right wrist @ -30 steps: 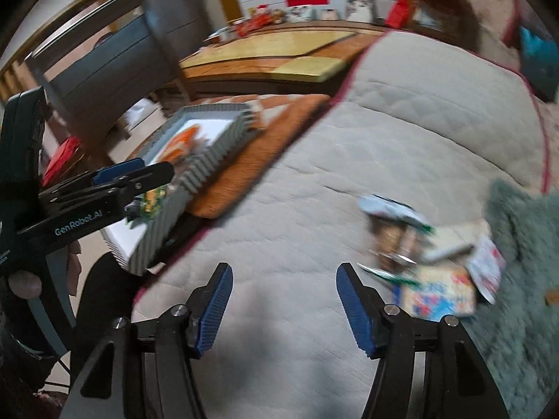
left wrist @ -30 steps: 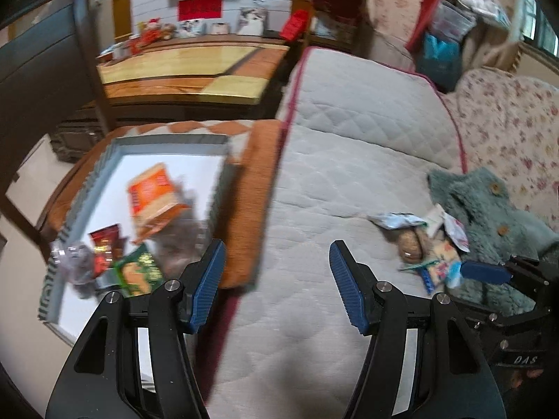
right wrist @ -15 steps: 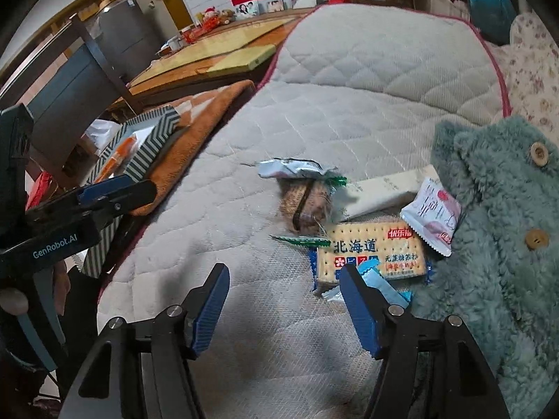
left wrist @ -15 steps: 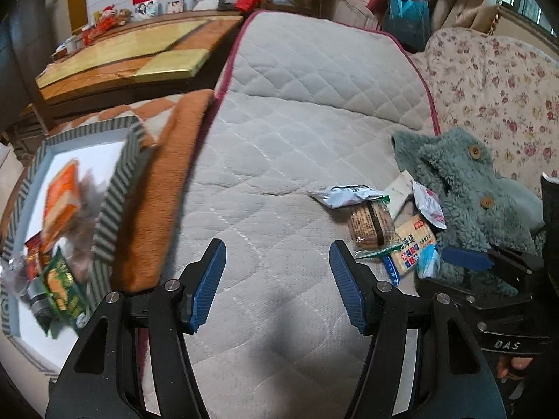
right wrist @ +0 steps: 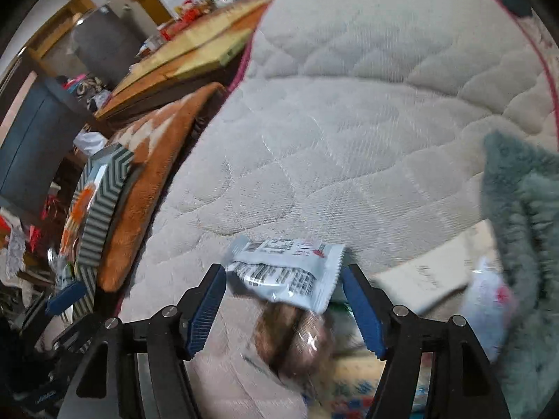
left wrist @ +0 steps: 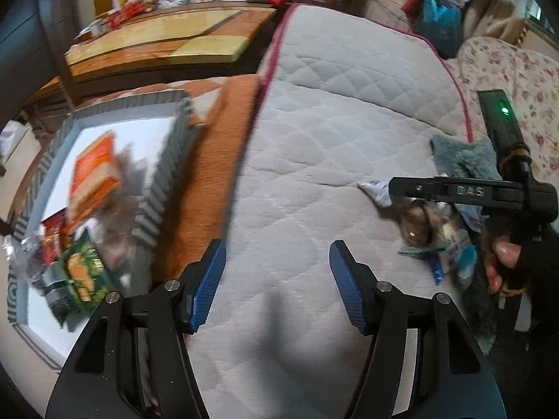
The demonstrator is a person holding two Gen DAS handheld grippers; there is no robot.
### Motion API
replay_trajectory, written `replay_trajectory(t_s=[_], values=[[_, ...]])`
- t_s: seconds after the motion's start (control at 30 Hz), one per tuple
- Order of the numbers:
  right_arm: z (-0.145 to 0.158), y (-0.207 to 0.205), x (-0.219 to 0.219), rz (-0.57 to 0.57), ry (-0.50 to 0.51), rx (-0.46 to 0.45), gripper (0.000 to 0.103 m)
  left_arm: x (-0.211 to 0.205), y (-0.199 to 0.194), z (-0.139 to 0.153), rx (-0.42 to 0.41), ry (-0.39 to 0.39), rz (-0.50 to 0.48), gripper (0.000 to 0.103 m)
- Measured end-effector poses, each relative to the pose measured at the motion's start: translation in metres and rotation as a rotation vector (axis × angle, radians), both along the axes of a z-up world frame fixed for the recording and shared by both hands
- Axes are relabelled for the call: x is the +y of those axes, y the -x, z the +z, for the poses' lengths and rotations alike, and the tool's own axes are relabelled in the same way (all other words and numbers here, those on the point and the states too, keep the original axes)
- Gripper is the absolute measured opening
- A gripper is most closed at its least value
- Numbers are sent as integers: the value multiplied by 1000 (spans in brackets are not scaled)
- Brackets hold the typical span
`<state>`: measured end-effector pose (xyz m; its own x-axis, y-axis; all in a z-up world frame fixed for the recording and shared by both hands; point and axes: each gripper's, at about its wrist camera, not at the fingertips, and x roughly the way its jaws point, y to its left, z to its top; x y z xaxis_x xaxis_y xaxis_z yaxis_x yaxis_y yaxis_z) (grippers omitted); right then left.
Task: Organize snacks
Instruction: 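Return to the mattress and grasp the white printed packet with the left gripper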
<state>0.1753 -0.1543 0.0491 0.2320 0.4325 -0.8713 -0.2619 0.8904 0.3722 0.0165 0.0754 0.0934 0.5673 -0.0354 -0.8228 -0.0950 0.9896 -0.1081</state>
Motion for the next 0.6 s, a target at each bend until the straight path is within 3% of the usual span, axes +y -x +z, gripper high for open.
replay_trajectory(t_s=[0.13,0.23,0.5,0.6], values=[[3,24,42,175,-130,39,67,27,2,-3,9,13,64,62],[5,51,56,266,-115,37,67,35,3,-2,5,23,88,62],[28,81,1,132,60,-104,68,5,-23,-5,47,144,50,62],[31,79,-17,64,87,-115,71,-11,-40,-14,83,207,57,62]])
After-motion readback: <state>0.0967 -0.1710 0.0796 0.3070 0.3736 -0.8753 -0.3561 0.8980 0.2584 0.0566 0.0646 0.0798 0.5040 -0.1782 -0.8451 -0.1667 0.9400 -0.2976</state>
